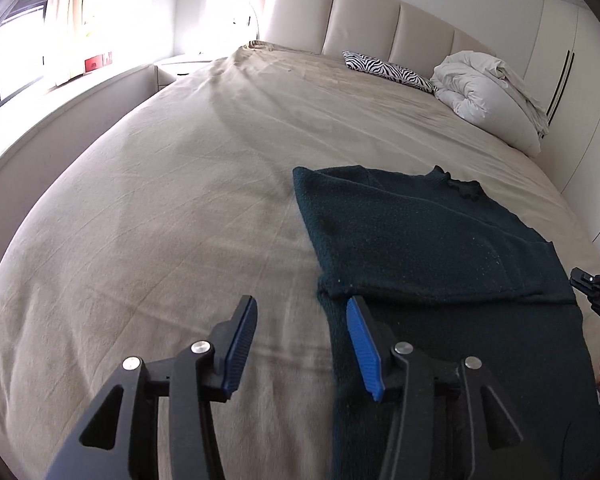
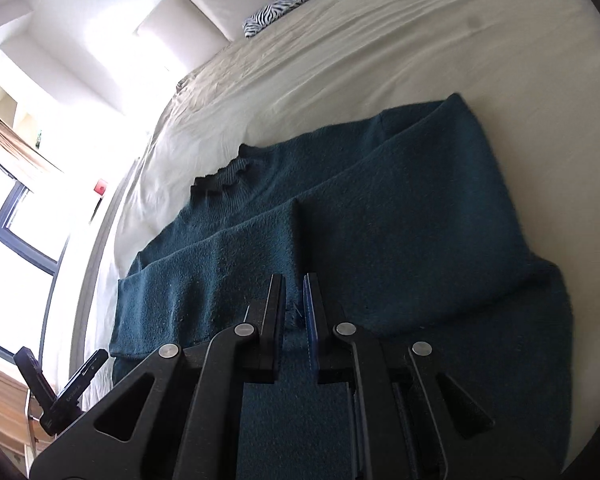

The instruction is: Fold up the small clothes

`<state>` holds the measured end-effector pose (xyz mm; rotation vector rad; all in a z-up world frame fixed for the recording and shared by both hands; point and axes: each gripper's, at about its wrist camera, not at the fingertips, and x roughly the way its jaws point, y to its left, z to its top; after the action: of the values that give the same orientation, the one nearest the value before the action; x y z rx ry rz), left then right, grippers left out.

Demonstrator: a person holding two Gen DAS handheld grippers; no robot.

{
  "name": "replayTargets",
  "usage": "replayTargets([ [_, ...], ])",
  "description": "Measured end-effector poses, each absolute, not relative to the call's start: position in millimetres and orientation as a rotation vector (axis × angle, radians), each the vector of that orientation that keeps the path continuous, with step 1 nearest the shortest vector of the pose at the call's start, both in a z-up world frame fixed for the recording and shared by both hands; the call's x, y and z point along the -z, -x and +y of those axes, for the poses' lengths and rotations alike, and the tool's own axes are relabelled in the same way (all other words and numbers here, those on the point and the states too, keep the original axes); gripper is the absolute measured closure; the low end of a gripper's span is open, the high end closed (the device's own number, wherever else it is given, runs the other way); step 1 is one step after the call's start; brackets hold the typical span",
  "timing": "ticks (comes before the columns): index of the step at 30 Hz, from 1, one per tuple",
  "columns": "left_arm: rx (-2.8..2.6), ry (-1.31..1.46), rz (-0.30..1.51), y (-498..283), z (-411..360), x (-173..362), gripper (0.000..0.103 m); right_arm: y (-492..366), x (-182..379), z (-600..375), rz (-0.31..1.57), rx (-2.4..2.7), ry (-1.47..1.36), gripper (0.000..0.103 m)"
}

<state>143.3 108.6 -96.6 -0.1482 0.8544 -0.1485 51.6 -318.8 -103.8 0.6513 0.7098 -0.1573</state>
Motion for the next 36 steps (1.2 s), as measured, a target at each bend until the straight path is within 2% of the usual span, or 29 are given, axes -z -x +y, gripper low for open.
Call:
replayTargets([
  [1, 0.171, 0.17, 0.863, -129.3, 112.2, 95.7, 0.047, -38.1, 96.9, -317.7, 0.69, 0.176, -0.624, 0.086],
  [2, 0.2, 0.185, 0.874, -115.9, 115.5, 95.2, 0.042, -23.3, 90.4, -316.1, 0.672, 0.191, -0.601, 0.075],
  [3, 0.225, 0.194, 0.889, -102.6, 118.0, 95.2, 0.039, -7.5, 85.1, -313.4, 0.654, 0.203, -0.586, 0.058],
  [5, 0.267, 0.227, 0.916, -74.2, 124.1, 96.3, 0.036, 24.5, 74.6, -310.5, 0.614, 0.212, -0.559, 0.044],
  [8, 0.327, 0.296, 0.968, -36.4, 132.6, 100.5, 0.034, 68.9, 69.1, -301.6, 0.616, 0.205, -0.508, 0.044],
  [13, 0.345, 0.391, 1.05, 15.5, 146.5, 112.3, 0.034, 136.1, 85.9, -301.6, 0.693, 0.182, -0.599, 0.044],
  [22, 0.424, 0.437, 1.151, 69.6, 138.5, 124.3, 0.036, 202.8, 106.5, -293.2, 0.764, 0.177, -0.622, 0.044],
  [25, 0.43, 0.42, 1.179, 71.0, 132.7, 128.7, 0.05, 217.9, 109.1, -299.0, 0.786, 0.208, -0.633, 0.044],
  [27, 0.427, 0.424, 1.191, 69.6, 132.2, 130.9, 0.063, 231.6, 110.1, -305.2, 0.801, 0.24, -0.637, 0.044],
  [29, 0.421, 0.423, 1.207, 67.1, 134.5, 133.5, 0.069, 244.8, 110.1, -316.1, 0.814, 0.276, -0.645, 0.044],
  [36, 0.429, 0.406, 1.231, 62.0, 132.7, 136.1, 0.066, 270.5, 126.8, -339.9, 0.929, 0.272, -0.727, 0.044],
])
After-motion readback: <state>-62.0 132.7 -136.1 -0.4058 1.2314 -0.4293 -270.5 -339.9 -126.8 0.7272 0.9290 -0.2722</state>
